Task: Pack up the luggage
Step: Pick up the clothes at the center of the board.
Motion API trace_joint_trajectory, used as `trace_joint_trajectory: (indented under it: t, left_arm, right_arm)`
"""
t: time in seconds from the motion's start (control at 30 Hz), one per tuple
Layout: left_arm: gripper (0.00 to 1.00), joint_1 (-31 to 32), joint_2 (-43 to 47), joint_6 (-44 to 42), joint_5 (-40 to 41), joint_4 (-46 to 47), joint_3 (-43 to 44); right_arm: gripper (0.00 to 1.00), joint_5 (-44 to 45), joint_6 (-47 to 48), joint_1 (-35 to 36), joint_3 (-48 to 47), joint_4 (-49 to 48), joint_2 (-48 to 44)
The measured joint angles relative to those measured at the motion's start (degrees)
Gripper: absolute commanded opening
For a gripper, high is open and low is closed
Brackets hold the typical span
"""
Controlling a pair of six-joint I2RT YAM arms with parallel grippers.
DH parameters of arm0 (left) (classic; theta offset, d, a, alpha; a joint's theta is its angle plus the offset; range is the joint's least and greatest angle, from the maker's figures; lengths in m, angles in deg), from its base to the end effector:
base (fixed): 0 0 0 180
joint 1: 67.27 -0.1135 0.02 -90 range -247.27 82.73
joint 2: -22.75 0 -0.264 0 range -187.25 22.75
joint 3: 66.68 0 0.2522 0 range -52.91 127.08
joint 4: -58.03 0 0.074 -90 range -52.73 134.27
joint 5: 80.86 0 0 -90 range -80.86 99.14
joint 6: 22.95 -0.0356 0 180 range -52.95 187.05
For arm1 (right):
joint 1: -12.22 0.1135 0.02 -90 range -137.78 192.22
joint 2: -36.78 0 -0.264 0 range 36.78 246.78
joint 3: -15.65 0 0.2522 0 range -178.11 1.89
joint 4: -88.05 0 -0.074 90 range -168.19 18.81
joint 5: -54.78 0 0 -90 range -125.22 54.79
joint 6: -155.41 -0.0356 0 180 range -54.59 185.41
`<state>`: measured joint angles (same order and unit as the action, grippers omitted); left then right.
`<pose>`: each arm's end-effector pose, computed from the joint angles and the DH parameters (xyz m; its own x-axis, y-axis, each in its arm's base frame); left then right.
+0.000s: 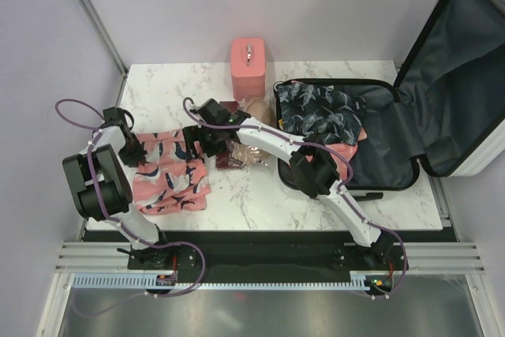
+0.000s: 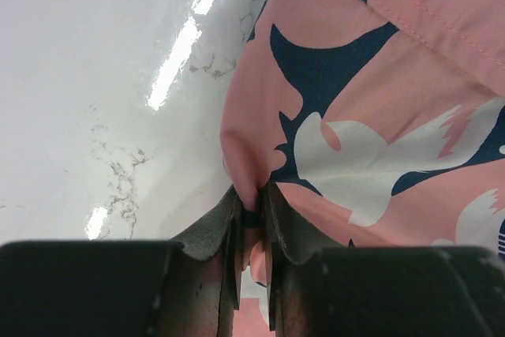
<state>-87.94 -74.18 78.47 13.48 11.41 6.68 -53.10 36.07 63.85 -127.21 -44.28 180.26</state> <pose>0.2986 0.1155 0.1717 -0.7884 -0.5085 -0.3463 -0.5428 0.8398 0.0027 0.3366 0.4428 0.1873 -0.8317 -0.2992 -0.4677 -0.5339 0.6621 0.5258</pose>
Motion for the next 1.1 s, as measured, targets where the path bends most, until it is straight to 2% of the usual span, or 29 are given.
trace_joint_trajectory:
  t: [0.33,0.87,0.97,1.1]
  left_arm:
    - [0.20,0.00,0.24,0.00,-0.76,0.04,-0.31]
    - [0.20,-0.11,0.35,0.04,-2.43,0.42,-1.90]
    - [0.20,-0.22,0.35,0.04,-3.26,0.57,-2.34]
    - [0.20,-0.26,0.68,0.04,-4.00,0.98,-2.78]
  right_arm:
    - [0.93,-0.15,-1.44,0.00,0.46,-0.42,1.05]
    - [0.89,-2.03,-5.44,0.02,3.82,-8.61,2.12]
    - [0.86,-2.23,-6.27,0.24,3.80,-9.79,2.54]
    - [0.74,-2.36,-7.17,0.39,3.80,-10.84,2.97]
